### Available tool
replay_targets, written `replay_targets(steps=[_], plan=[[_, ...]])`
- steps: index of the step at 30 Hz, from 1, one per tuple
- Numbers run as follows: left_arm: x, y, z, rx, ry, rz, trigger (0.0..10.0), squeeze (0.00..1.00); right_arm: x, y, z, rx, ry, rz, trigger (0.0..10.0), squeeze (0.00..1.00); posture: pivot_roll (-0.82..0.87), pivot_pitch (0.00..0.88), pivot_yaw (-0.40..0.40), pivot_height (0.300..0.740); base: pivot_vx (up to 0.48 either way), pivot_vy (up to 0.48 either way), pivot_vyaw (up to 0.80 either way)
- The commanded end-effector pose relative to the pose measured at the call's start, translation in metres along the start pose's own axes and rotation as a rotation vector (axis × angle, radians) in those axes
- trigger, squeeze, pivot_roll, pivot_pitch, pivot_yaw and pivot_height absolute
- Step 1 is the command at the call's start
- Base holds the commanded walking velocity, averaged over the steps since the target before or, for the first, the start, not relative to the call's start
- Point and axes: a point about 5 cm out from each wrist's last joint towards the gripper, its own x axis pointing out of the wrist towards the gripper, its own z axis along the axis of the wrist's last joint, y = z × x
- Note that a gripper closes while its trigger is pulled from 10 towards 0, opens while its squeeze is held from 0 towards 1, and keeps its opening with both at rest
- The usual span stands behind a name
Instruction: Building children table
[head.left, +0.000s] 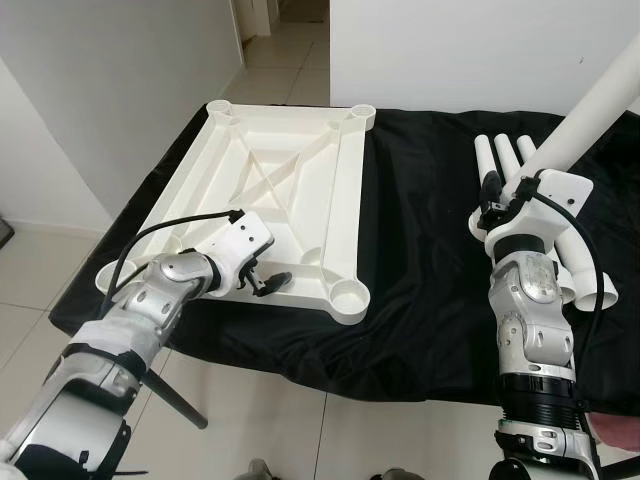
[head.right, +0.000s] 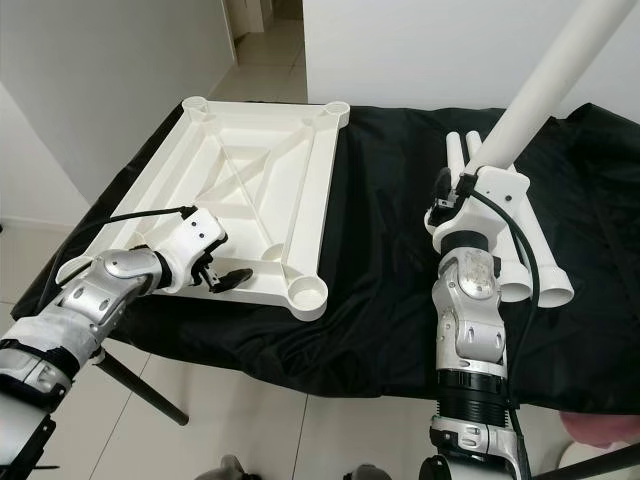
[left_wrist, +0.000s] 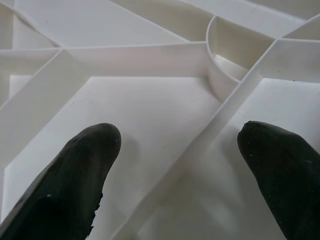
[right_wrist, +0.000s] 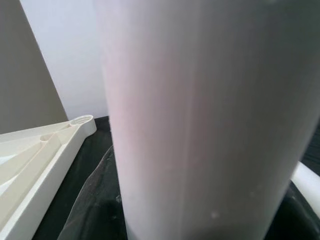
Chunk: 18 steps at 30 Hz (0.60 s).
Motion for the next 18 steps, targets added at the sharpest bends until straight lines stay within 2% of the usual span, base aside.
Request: replay_targets(steps=[1, 9, 15, 18], plan=[[-0.001, -0.002, -0.010, 0.038, 0.066, -0.064, 10.0, 0.00, 0.002, 0.004, 0.004, -0.005, -0.013, 0.013, 10.0, 0.00, -0.09, 0.017, 0.094, 0.740, 0.000, 0.000, 0.00], [0.002, 0.000, -0.005, 0.019, 0.062, -0.088, 10.0, 0.00, 0.003, 0.004, 0.007, -0.013, -0.019, 0.019, 10.0, 0.00, -0.09, 0.023, 0.104, 0.740, 0.000, 0.000, 0.00], [0.011, 0.005, -0.008, -0.040, 0.133, -0.062, 10.0, 0.00, 0.002, 0.002, 0.007, -0.015, -0.017, 0.009, 10.0, 0.00, -0.09, 0.028, 0.108, 0.740, 0.000, 0.000, 0.00], [0.014, 0.005, -0.009, -0.041, 0.154, -0.044, 10.0, 0.00, 0.002, 0.003, 0.006, -0.014, -0.016, 0.008, 10.0, 0.00, -0.10, 0.029, 0.108, 0.740, 0.000, 0.000, 0.00]])
